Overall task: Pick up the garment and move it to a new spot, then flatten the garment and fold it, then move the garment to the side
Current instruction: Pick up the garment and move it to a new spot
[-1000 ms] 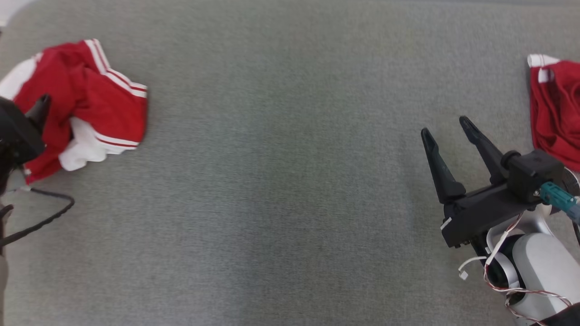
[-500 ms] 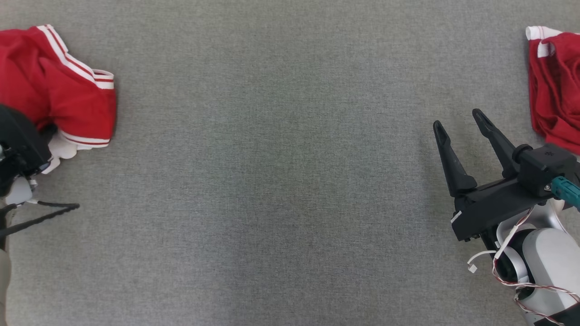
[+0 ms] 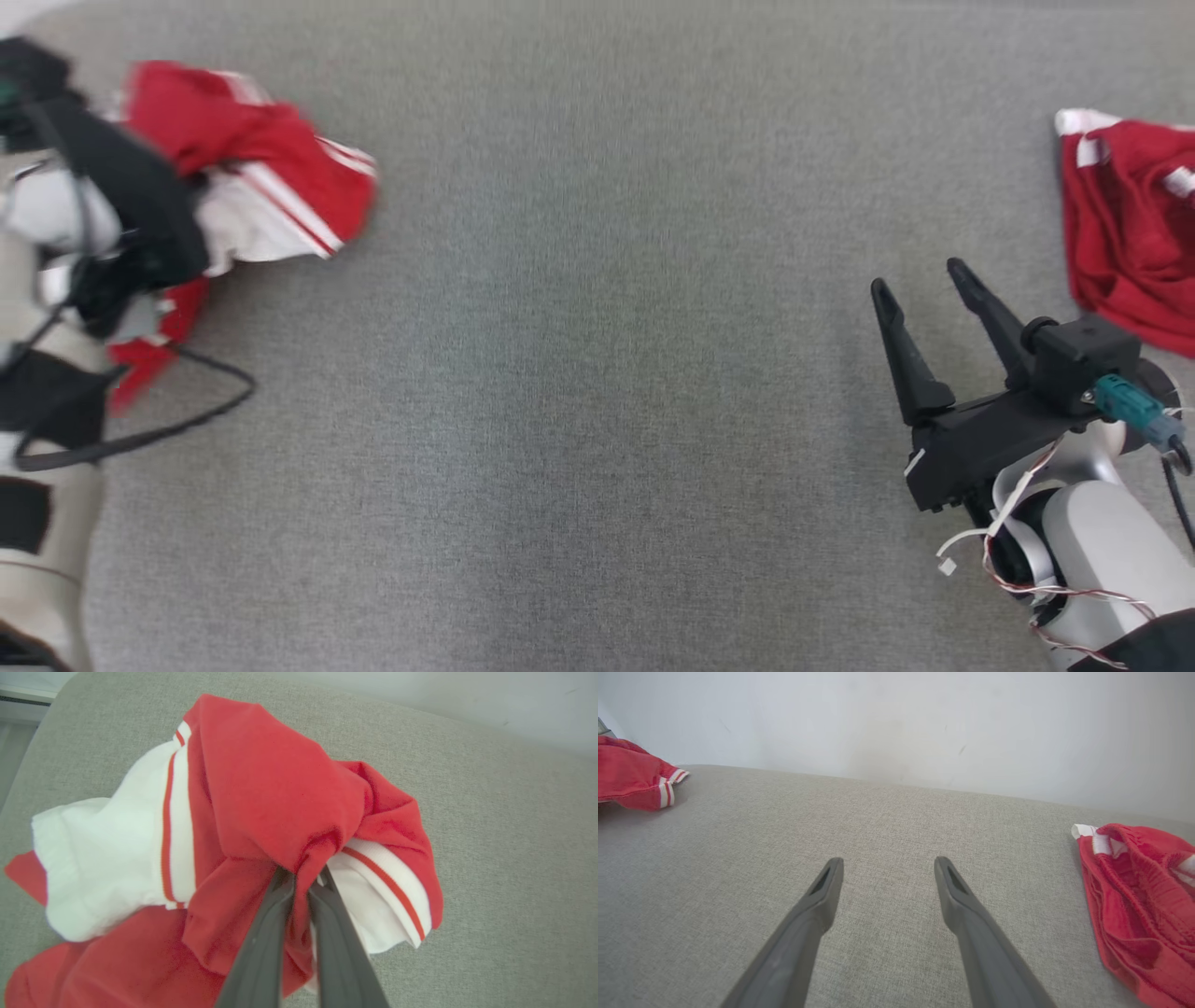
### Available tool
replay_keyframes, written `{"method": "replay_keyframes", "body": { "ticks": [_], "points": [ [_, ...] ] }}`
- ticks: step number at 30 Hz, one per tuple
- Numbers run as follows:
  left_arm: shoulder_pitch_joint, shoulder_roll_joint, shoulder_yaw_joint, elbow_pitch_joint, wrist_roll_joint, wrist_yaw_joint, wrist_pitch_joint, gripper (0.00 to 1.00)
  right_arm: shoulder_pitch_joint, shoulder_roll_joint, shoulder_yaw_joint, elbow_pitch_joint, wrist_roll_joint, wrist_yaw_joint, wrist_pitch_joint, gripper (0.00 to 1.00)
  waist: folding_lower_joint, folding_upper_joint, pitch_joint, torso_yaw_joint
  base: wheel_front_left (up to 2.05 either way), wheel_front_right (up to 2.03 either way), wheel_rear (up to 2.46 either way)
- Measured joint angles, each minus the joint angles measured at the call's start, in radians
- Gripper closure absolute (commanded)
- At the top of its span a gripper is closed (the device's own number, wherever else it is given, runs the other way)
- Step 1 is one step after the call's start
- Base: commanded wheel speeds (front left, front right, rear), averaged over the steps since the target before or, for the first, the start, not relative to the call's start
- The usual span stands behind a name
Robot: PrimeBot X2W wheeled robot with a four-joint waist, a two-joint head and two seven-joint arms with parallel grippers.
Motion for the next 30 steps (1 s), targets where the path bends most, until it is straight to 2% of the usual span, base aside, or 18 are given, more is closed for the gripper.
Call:
{"method": "replay_keyframes", "body": {
  "ticks": [8,16,24,30],
  "points": [
    [0.015,-0.057,-0.168,-0.157,-0.113,0.0,-0.03,1.0,0.011,0.023,-0.002,0.054,0.028,0.003,-0.028,0.0,-0.0001,-0.0001,-0.074,-0.014,0.0,0.0,0.0],
    [0.112,-0.097,-0.362,-0.365,-0.256,0.0,-0.058,1.0,0.075,0.028,-0.027,0.097,0.048,0.003,-0.062,0.0,-0.0001,-0.0001,-0.148,-0.039,0.0,0.0,0.0],
    [0.224,-0.1,-0.518,-0.516,-0.311,0.0,-0.107,1.0,0.114,0.038,-0.03,0.127,0.063,0.004,-0.087,0.0,-0.0002,-0.0001,-0.208,-0.058,0.0,0.0,0.0],
    [0.369,-0.152,-0.593,-0.604,-0.341,0.0,-0.16,1.0,0.164,0.037,-0.043,0.127,0.072,0.004,-0.104,0.0,-0.0002,-0.0001,-0.245,-0.067,0.0,0.0,0.0]
  ]
}}
